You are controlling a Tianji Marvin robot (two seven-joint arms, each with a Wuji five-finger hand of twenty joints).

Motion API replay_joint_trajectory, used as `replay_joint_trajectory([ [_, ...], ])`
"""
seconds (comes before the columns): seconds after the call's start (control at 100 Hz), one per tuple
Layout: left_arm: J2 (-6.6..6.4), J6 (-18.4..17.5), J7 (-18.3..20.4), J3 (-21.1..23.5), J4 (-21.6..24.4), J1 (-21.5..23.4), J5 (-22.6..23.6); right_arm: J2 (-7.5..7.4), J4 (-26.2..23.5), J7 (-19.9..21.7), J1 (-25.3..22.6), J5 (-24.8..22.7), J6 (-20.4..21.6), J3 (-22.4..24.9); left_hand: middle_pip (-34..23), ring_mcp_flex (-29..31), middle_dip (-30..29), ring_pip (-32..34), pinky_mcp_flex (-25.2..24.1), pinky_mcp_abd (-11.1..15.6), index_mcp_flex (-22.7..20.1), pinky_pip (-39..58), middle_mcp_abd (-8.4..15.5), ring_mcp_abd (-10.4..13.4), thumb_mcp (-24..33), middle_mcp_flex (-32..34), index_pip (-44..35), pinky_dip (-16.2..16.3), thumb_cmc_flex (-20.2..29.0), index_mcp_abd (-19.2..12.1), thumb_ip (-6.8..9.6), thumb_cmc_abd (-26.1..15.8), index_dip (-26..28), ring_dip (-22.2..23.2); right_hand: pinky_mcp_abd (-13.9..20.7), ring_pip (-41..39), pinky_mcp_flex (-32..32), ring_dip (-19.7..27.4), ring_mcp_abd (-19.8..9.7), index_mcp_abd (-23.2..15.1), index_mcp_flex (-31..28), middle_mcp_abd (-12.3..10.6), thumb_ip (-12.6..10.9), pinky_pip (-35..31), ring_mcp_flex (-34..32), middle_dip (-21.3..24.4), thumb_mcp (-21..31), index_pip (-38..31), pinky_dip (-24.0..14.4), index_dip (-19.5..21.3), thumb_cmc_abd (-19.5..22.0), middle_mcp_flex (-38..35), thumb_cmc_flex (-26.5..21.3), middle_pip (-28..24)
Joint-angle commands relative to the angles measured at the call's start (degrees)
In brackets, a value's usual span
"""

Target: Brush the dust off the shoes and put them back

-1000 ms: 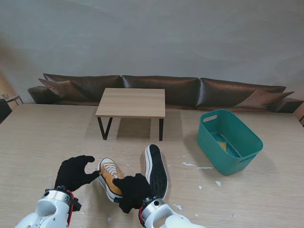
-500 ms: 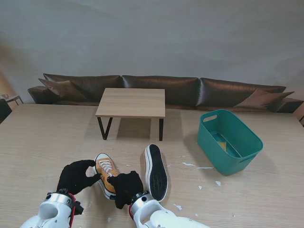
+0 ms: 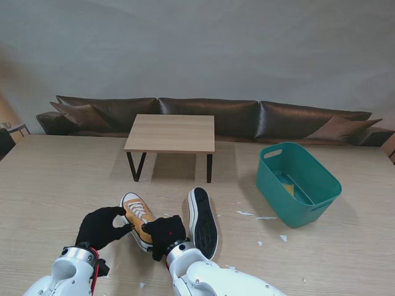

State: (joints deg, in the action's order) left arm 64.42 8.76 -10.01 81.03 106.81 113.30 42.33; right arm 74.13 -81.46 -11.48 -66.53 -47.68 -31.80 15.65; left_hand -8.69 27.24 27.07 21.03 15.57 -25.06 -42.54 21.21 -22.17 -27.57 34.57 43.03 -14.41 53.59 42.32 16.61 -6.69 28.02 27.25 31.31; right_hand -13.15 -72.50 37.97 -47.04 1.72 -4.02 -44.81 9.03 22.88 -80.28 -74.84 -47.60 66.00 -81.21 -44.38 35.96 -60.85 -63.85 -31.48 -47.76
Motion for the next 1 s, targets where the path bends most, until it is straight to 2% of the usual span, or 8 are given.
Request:
replay_joint_trajectory([
  [0.0,0.08,-0.08,1.22,-0.11,-0.11,-0.07,-0.46,0.29,0.50,1.09,-0.03,0.22,-0.05,-0.15,0.37,0.48,0.89,-0.30,-0.81,-1.21,-0.46,-1.25,-0.75,-1.42,-1.06,0.92,0.60,0.84,1.33,0.78,1.55,-1.43,0.46,0.38,0.22,0.33,9.93,0.45,-0.78,-0.50,-1.84,-6.92,-2.54,-3.12,-0.49,0.12,3.16,3.39,-0.97,1.44,5.86,0.08,-0.07,-4.17],
  [0.19,0.03,-0.02,1.71,-0.36,-0.43,-0.61,-0.86,-0.20,-0.10,1.41,-0.77,0.56,-0.14,0.28,0.40,0.28,0.88,-0.66,-0.95,-1.25,-0.37,-1.41,-0.71,-1.44,-1.24,0.86,0.69,0.90,1.40,0.92,1.59,-1.53,0.47,0.19,-0.15,3.96,6.77,2.13,0.15,0.57,2.77,-6.11,-2.92,-3.21,-0.40,1.52,2.43,15.87,-1.25,-1.88,7.23,4.76,2.77,-3.04],
  [0.23,0.01,0.01,1.83,-0.42,-0.51,-0.74,-0.92,-0.51,-0.47,1.71,-0.87,0.35,-0.06,0.29,0.38,0.32,0.89,-0.68,-0.95,-1.24,-0.38,-1.43,-0.73,-1.37,-1.30,0.90,0.69,0.91,1.40,0.78,1.60,-1.54,0.48,0.17,-0.29,5.34,5.86,2.43,0.48,1.96,3.28,-5.88,-4.66,-3.00,-0.09,3.22,2.96,20.82,-1.33,-1.54,7.75,6.19,4.38,-2.68],
  [0.27,-0.02,-0.02,2.00,-0.47,-0.59,-0.87,-0.97,-0.82,-0.81,1.98,-0.96,0.03,0.02,0.29,0.39,0.29,0.89,-0.74,-0.93,-1.22,-0.26,-1.43,-0.64,-1.36,-1.32,0.88,0.75,0.92,1.39,0.78,1.60,-1.49,0.47,0.15,-0.08,5.95,5.25,2.28,0.46,3.43,3.54,-5.81,-9.52,-2.87,0.37,3.89,3.46,25.19,-1.41,0.38,8.47,7.22,6.42,-2.80],
  [0.32,-0.05,-0.08,2.18,-0.53,-0.65,-1.01,-1.09,-1.10,-1.11,2.01,-1.20,-0.26,0.25,0.44,0.38,0.23,0.89,-0.82,-0.97,-1.21,-0.40,-1.47,-0.77,-1.42,-1.32,0.90,0.70,0.94,1.44,0.80,1.62,-1.47,0.50,0.10,-0.09,6.12,5.05,2.20,0.38,4.06,3.68,-5.81,-12.14,-2.93,0.57,4.10,3.80,26.93,-1.45,2.30,8.49,7.47,7.32,-2.98],
  [0.47,-0.11,-0.30,2.53,-0.55,-0.78,-1.22,-1.18,-1.96,-2.35,2.15,-1.85,-0.75,0.96,1.31,0.42,0.09,0.88,-1.03,-1.04,-1.17,-0.33,-1.56,-0.76,-1.42,-1.44,0.82,0.74,0.95,1.47,0.80,1.62,-1.54,0.51,-0.01,-0.49,7.97,2.84,2.69,1.20,6.04,7.77,-5.23,-12.18,-1.78,3.15,4.89,2.78,32.24,-1.24,0.90,8.04,10.65,9.46,-1.60],
  [0.73,-0.24,-1.18,3.36,-0.51,-1.59,-2.10,-1.75,-4.29,-6.96,3.14,-3.80,-1.69,3.40,4.56,0.41,0.04,0.86,-1.44,-1.31,-1.26,-0.35,-1.90,-0.51,-1.37,-1.75,0.83,0.76,0.76,1.38,0.78,1.60,-1.71,0.54,-0.29,-1.87,12.69,-2.83,3.95,3.97,5.26,12.59,-3.76,-11.89,1.28,9.61,8.36,-0.31,39.92,-1.56,-5.14,7.81,16.22,14.40,2.92],
  [0.99,-0.54,-2.02,4.95,-0.35,-1.36,-2.51,-1.76,-5.31,-10.62,2.36,-7.55,0.28,6.55,9.44,0.40,0.01,0.85,-1.62,-1.31,-1.24,-0.02,-1.99,-0.35,-1.37,-2.32,0.80,0.95,0.65,1.02,0.66,1.54,-1.69,0.48,-0.41,-6.60,25.93,-10.91,8.52,8.28,3.05,15.77,-2.73,-12.28,14.18,17.59,13.11,-5.85,43.99,2.81,-9.42,13.18,22.28,19.25,9.47],
])
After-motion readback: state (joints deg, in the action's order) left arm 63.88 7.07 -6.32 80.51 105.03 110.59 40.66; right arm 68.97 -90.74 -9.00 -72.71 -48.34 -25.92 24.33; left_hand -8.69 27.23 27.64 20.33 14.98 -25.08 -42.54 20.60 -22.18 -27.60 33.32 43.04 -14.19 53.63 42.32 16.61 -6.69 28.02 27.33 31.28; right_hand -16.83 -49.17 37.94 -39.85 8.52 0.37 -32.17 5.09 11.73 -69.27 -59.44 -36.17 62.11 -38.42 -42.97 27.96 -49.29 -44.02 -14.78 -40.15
